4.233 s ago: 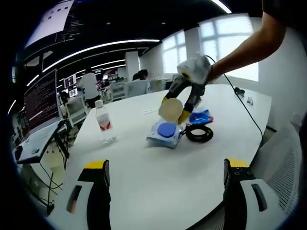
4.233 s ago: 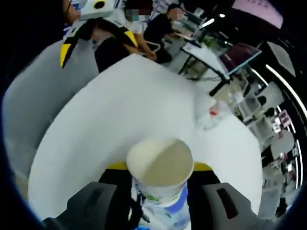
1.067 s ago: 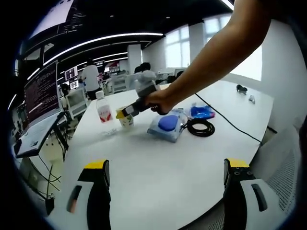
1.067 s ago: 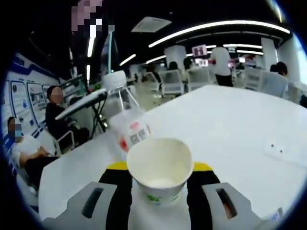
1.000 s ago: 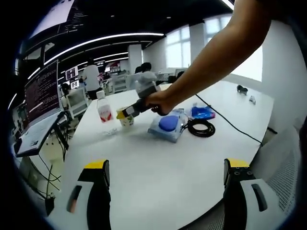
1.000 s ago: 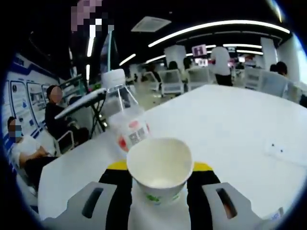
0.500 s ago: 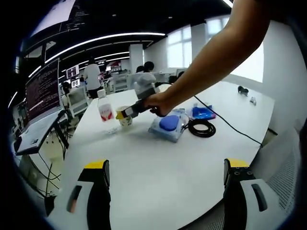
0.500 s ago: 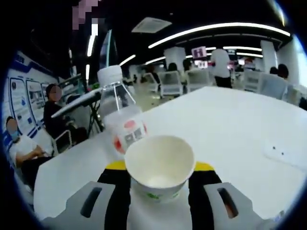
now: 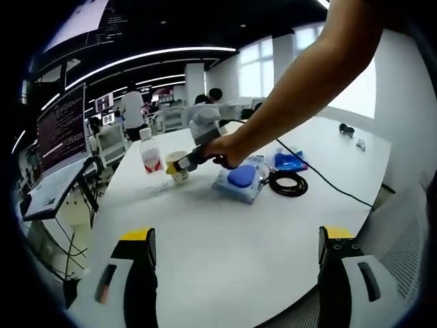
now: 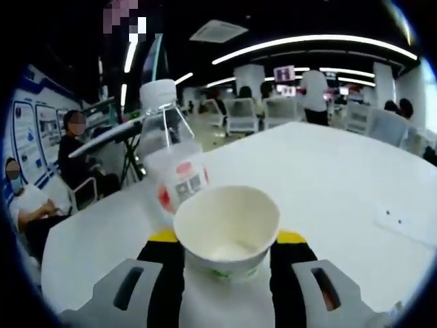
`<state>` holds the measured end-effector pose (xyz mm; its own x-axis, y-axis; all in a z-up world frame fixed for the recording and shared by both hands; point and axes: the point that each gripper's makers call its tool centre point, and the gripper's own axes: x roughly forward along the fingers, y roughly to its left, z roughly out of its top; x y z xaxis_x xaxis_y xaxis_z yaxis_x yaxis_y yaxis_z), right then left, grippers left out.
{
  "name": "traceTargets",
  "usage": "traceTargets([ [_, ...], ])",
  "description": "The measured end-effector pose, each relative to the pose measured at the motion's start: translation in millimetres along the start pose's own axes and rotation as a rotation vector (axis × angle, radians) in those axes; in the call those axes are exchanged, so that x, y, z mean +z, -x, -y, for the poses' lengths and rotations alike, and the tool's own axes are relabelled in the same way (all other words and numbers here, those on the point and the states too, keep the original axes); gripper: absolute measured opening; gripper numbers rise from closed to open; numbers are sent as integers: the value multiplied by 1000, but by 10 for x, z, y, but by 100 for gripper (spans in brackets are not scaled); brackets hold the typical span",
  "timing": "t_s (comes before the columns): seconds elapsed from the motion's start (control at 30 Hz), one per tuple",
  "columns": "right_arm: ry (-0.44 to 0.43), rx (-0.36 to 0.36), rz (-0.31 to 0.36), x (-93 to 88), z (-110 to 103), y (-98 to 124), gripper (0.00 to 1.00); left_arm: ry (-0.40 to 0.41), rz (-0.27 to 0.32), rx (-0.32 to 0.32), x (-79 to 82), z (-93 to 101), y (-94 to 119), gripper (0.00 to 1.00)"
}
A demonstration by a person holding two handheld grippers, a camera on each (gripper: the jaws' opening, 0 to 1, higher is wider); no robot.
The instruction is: Arrange the tabletop items into an orderly group along one side of the table until the central work area is clear of visible clutter.
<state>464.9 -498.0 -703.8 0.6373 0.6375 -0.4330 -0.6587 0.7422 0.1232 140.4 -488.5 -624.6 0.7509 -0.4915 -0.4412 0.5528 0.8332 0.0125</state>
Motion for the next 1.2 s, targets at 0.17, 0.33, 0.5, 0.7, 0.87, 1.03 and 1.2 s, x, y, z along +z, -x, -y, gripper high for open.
traceTargets([
  [0.17, -5, -9, -8, -5, 33, 11, 46, -1, 2, 1, 4, 0, 0, 100],
  [0.33, -14, -10, -10, -15, 50, 15, 47, -1, 3, 0, 5, 3, 1, 100],
  [0.5, -17, -8, -16, -29, 38, 42, 48, -3, 6, 1, 10, 3, 2, 100],
  [0.7, -25, -11, -20, -74, 55, 120, 54, -7, 8, -2, 16, 10, 1, 100],
  [0.87, -24, -8, -18, -84, 13, 271, 60, -8, 12, -3, 25, 12, 3, 100],
  [1.03, -11, 0, -35, -117, -41, 427, 67, -17, 11, -7, 27, 23, 1, 100],
  [1.2, -15, 10, -36, -124, -74, 589, 73, -23, 12, -10, 30, 27, 1, 100],
])
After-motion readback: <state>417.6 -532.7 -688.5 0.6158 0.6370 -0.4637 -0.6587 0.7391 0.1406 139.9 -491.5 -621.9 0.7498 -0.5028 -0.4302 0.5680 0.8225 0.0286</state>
